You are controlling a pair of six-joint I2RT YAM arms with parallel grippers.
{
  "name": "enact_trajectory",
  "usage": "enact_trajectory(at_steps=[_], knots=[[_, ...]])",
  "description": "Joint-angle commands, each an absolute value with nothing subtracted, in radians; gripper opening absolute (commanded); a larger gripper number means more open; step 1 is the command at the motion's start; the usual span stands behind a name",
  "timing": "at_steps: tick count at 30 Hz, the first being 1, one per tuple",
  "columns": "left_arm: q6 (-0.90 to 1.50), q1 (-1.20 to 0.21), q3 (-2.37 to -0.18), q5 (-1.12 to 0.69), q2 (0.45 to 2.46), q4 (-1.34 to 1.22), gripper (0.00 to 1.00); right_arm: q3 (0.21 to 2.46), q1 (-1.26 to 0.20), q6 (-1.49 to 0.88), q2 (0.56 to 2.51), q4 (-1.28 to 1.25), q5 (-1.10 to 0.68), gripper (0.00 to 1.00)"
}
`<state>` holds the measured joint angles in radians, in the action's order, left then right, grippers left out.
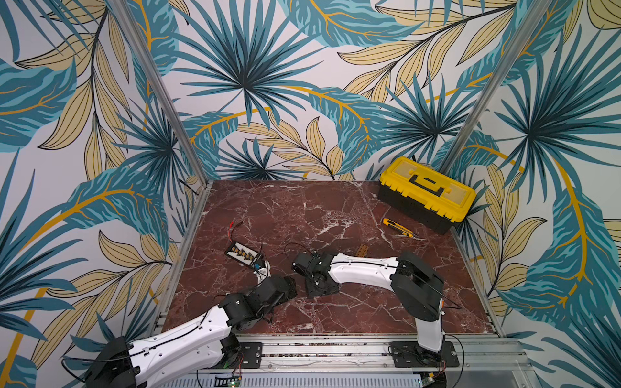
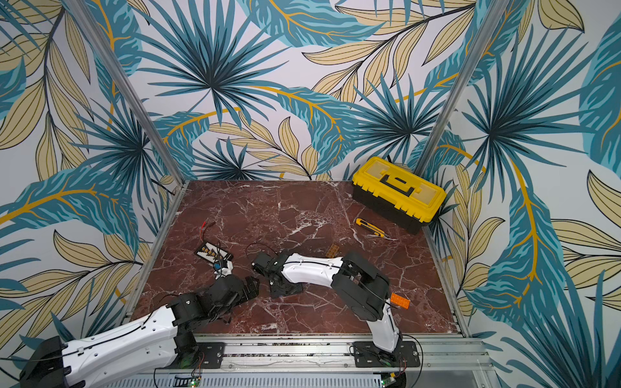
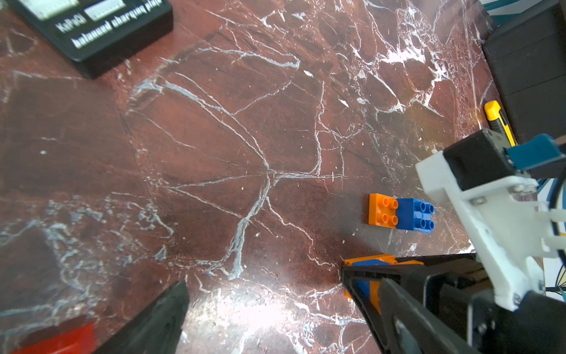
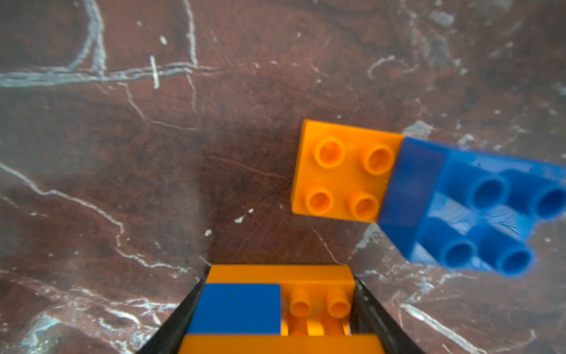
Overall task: Assemble the number 5 with lego
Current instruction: Pick up the lego brick from the center of the board.
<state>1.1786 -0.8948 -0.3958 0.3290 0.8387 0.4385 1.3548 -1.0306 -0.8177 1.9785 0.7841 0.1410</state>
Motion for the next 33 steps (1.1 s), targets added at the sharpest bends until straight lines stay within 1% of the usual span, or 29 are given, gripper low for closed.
enact_trajectory(at_steps=[1, 7, 12, 19, 28, 33], knots=[[1.171, -0.89, -0.406, 0.331, 0.848, 0.438, 1.0, 1.354, -1.023, -0.81, 1.923, 0.874, 0.187, 0.63], [1.147, -0.89, -0.431, 0.334, 0.864, 0.433, 0.99, 1.376, -1.015, -0.79, 1.813, 0.928, 0.248, 0.63], [1.112, -0.885, -0.463, 0.33, 0.898, 0.419, 1.0, 1.375, -0.953, -0.781, 1.775, 0.928, 0.232, 0.63], [1.046, -0.831, -0.503, 0.244, 0.978, 0.349, 0.99, 1.4, -0.882, -0.773, 1.809, 0.909, 0.18, 0.63], [1.017, -0.751, -0.555, 0.124, 1.079, 0.253, 1.0, 1.46, -0.872, -0.774, 1.879, 0.921, 0.166, 0.63], [1.011, -0.744, -0.569, 0.118, 1.099, 0.247, 1.0, 1.47, -0.873, -0.775, 1.897, 0.916, 0.163, 0.63]])
